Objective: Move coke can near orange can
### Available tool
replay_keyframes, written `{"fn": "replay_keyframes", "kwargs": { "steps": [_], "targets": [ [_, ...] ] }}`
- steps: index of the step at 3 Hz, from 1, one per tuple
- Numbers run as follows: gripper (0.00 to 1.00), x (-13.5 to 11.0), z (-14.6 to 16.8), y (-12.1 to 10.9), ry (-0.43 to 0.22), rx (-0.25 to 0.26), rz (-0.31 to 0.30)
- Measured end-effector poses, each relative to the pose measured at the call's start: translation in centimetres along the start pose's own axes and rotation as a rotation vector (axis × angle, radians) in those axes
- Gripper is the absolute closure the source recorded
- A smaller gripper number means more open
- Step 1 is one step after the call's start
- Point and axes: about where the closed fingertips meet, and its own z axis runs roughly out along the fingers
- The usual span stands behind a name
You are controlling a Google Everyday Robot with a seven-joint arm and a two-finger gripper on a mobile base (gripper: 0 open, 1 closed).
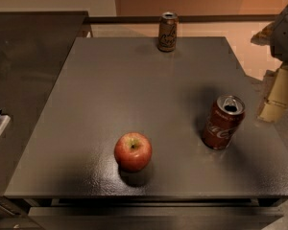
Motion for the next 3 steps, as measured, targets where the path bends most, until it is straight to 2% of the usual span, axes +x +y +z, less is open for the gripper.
{"fn": "replay_keyframes", "kwargs": {
  "steps": [1,3],
  "targets": [
    [0.0,0.0,0.0,-0.1,-0.004,0.002,0.001],
    [0.0,1.6,2.6,-0.2,-0.147,-0.054,0.02]
  ]
}}
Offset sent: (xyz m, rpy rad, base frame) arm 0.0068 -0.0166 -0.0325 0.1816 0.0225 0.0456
